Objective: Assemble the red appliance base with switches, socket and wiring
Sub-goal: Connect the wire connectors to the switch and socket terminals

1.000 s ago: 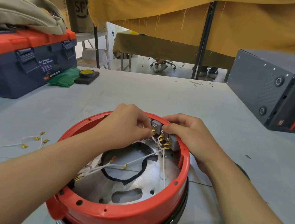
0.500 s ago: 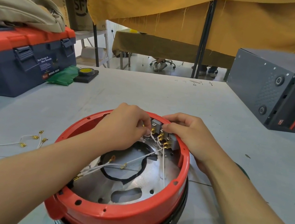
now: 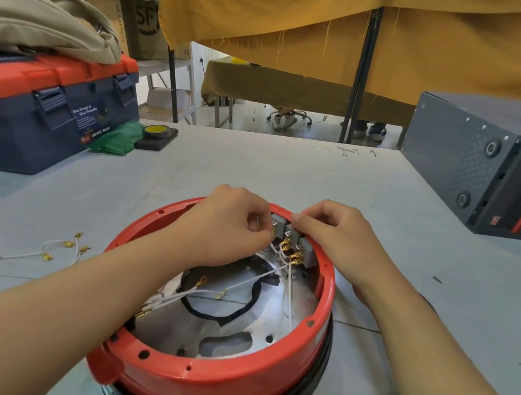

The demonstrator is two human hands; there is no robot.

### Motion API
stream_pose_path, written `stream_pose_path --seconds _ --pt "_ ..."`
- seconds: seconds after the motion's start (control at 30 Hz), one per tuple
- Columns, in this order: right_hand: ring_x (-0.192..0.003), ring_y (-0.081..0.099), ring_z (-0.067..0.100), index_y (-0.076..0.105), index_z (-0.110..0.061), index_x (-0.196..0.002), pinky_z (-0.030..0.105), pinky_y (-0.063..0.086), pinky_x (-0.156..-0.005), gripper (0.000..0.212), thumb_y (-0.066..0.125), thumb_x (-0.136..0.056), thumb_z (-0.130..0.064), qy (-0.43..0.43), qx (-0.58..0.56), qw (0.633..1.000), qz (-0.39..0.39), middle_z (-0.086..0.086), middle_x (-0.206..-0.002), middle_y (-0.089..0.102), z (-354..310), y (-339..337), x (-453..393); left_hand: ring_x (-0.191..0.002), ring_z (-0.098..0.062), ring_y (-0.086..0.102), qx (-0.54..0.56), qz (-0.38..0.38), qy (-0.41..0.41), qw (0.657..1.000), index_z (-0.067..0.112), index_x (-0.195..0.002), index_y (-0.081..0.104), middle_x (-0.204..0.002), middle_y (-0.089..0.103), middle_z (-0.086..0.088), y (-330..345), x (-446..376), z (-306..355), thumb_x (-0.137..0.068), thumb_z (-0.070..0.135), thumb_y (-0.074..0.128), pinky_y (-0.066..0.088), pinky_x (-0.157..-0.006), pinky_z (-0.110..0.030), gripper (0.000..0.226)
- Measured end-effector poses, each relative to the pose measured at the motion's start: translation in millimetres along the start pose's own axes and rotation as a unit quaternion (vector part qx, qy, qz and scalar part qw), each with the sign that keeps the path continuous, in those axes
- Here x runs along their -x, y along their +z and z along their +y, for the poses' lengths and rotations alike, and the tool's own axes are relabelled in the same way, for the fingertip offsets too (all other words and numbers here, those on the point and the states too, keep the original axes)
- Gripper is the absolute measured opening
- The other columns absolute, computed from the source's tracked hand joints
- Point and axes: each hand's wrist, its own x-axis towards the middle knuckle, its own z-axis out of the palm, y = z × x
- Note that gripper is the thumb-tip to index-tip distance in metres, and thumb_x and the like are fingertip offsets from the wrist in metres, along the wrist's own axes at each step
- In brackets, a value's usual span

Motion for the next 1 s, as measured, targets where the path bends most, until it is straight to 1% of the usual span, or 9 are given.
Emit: stream_pose_path --seconds 0.1,0.27,0.33,0.43,0.53,0.63,0.83,0.9,1.0 --pt "-0.053 0.062 0.010 0.066 -0.015 -0.082 0.022 0.048 -0.054 0.015 0.069 -0.083 -0.030 0.012 -0.017 1.000 -0.016 0.000 -0.065 0.067 0.5 -0.1 0.6 -0.050 -0.003 0.049 0.007 0.004 0.008 1.000 0.018 -0.073 0.067 -0.053 0.054 0.004 -4.3 0.3 6.2 -0.084 0.022 0.062 0.038 -0.050 -0.016 0.013" --pt "-0.069 0.064 0.022 0.063 -0.022 -0.103 0.021 0.053 -0.060 0.015 0.064 -0.088 -0.020 0.025 -0.061 0.997 -0.050 0.006 -0.091 0.070 1.4 -0.7 1.8 -0.059 0.000 0.062 0.068 -0.024 -0.008 0.997 0.026 -0.080 0.068 -0.064 0.068 0.009 -38.1 12.7 4.5 -0.086 0.028 0.063 0.046 -0.057 -0.010 0.008" --pt "-0.080 0.061 0.029 0.065 -0.023 -0.106 0.034 0.055 -0.077 0.019 0.060 -0.090 -0.015 0.039 -0.102 0.991 -0.077 0.018 -0.106 0.068 0.8 1.0 3.4 -0.068 0.002 0.061 0.054 0.002 -0.033 0.998 0.028 -0.082 0.069 -0.070 0.067 0.016 -53.5 24.3 -9.7 -0.085 0.028 0.063 0.046 -0.064 -0.011 0.006" --pt "-0.085 0.056 0.031 0.068 -0.022 -0.110 0.054 0.046 -0.092 0.026 0.055 -0.091 -0.010 0.052 -0.124 0.986 -0.100 0.036 -0.113 0.056 -1.9 3.3 5.8 -0.077 -0.005 0.063 0.072 0.075 -0.111 0.988 0.025 -0.084 0.070 -0.080 0.070 0.009 -73.2 46.0 -42.4 -0.086 0.020 0.064 0.048 -0.074 -0.022 0.008" --pt "-0.089 0.063 0.032 0.068 -0.018 -0.113 0.046 0.049 -0.092 0.028 0.054 -0.092 -0.008 0.055 -0.127 0.986 -0.095 0.024 -0.102 0.069 -4.0 4.0 5.6 -0.080 -0.011 0.063 0.089 0.097 -0.190 0.973 0.020 -0.086 0.070 -0.084 0.071 0.002 -86.0 71.3 -78.0 -0.087 0.013 0.063 0.049 -0.076 -0.030 0.010" --pt "-0.088 0.068 0.024 0.070 -0.020 -0.106 0.039 0.052 -0.086 0.027 0.053 -0.091 -0.006 0.050 -0.123 0.988 -0.083 0.009 -0.099 0.073 -6.0 4.7 5.6 -0.083 -0.018 0.064 0.072 0.097 -0.253 0.960 0.019 -0.085 0.069 -0.087 0.070 -0.002 -86.0 96.5 -110.6 -0.086 0.013 0.065 0.051 -0.078 -0.036 0.008" --pt "-0.068 0.071 0.013 0.070 -0.018 -0.102 0.019 0.055 -0.056 0.027 0.051 -0.091 -0.003 0.049 -0.133 0.987 -0.081 0.003 -0.086 0.076 -6.7 4.8 6.2 -0.079 -0.006 0.062 -0.001 0.119 -0.295 0.948 0.030 -0.075 0.065 -0.083 0.069 0.009 -72.5 122.5 -149.2 -0.081 0.019 0.070 0.041 -0.064 -0.017 0.013" --pt "-0.073 0.071 0.012 0.071 -0.019 -0.101 0.021 0.055 -0.062 0.027 0.052 -0.091 -0.003 0.040 -0.125 0.988 -0.077 0.002 -0.089 0.075 -5.9 5.2 5.3 -0.080 -0.003 0.058 -0.008 0.112 -0.307 0.945 0.030 -0.082 0.066 -0.087 0.067 0.008 -70.7 124.4 -154.4 -0.080 0.022 0.070 0.038 -0.064 -0.015 0.010" --pt "-0.086 0.070 0.019 0.073 -0.021 -0.098 0.032 0.051 -0.081 0.026 0.053 -0.090 -0.005 0.034 -0.107 0.991 -0.069 0.003 -0.094 0.075 -4.2 5.3 4.2 -0.085 -0.004 0.055 -0.038 0.070 -0.306 0.949 0.027 -0.100 0.067 -0.097 0.062 0.007 -68.1 123.2 -156.9 -0.077 0.027 0.073 0.035 -0.067 -0.014 0.023"
